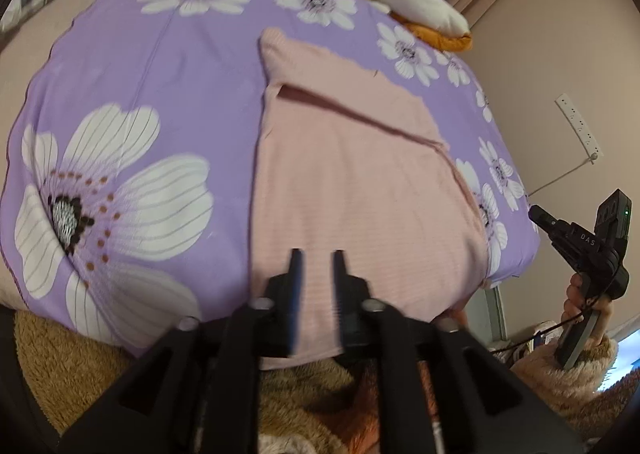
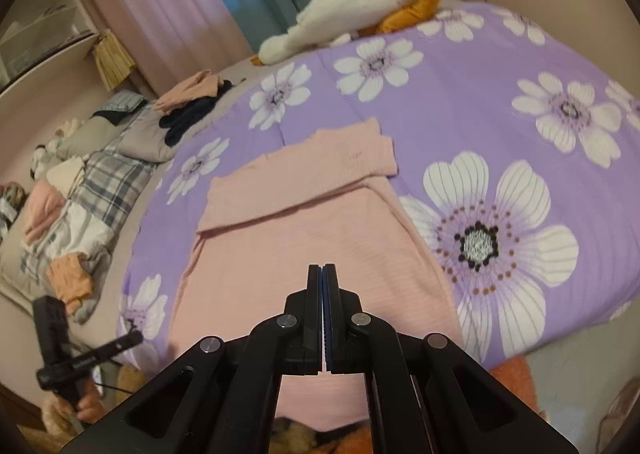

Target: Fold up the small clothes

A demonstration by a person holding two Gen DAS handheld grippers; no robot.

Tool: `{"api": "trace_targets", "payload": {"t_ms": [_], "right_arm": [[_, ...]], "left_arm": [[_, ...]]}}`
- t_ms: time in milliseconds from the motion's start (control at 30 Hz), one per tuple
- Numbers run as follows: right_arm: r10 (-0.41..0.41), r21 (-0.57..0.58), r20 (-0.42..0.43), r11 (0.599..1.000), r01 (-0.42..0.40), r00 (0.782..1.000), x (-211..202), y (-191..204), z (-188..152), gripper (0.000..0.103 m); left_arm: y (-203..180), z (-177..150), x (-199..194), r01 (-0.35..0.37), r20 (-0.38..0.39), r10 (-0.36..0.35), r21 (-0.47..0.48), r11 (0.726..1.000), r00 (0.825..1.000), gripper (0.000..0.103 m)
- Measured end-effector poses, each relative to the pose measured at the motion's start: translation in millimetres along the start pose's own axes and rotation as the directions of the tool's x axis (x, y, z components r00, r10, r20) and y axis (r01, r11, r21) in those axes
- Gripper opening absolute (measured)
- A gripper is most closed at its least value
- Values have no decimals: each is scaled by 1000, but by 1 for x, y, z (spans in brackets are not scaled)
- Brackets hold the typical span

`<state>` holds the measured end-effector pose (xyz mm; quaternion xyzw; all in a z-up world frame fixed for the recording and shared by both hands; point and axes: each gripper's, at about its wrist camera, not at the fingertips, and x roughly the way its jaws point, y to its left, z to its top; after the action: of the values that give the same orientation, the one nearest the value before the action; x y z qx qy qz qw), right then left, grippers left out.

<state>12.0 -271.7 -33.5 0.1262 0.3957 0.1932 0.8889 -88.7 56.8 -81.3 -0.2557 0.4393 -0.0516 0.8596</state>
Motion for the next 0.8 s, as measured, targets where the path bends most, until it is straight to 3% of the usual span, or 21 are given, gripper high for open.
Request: {"api": "trace_targets", "payload": {"t_ms": [33, 67, 133, 200, 233, 267, 400, 533, 700, 800], "right_arm": [[-44, -2, -14, 999, 44, 999, 0, -5, -1, 6], [-64, 6, -22, 998, 64, 998, 0, -10, -3, 7], [-96, 45, -73, 994, 100, 993, 1, -26, -9, 9], [-117, 87, -111, 988, 127, 987, 2, -42, -19, 26], [-120, 110, -126, 985, 134, 985, 3, -48, -24, 47], [-115, 129, -147, 983, 134, 983, 5, -53, -29, 56], [-78, 191, -247, 973, 128, 966, 25, -64, -54, 56], [-63, 232, -321, 962, 144, 945, 50, -68, -71, 56], [-48, 287, -358, 944, 159, 932, 59, -72, -79, 56], [-105, 282, -378, 933, 222, 920, 53, -70, -76, 56]], "left_arm": [[3, -2, 2, -4, -12, 4, -9, 1000, 1000, 44], [8, -6, 7, -13, -40, 12, -19, 1000, 999, 50], [12, -13, 17, -29, -97, 26, -30, 999, 995, 51], [17, -18, 25, -46, -154, 37, -50, 998, 987, 51], [19, -21, 29, -51, -177, 39, -61, 997, 983, 51], [20, -23, 32, -49, -195, 35, -69, 996, 980, 51], [19, -32, 47, -27, -249, 9, -71, 997, 969, 51], [9, -35, 55, -55, -258, 45, -31, 998, 965, 51], [23, -36, 46, -22, -218, -13, -157, 987, 976, 50], [27, -35, 38, -50, -197, 10, -197, 979, 980, 49]]}}
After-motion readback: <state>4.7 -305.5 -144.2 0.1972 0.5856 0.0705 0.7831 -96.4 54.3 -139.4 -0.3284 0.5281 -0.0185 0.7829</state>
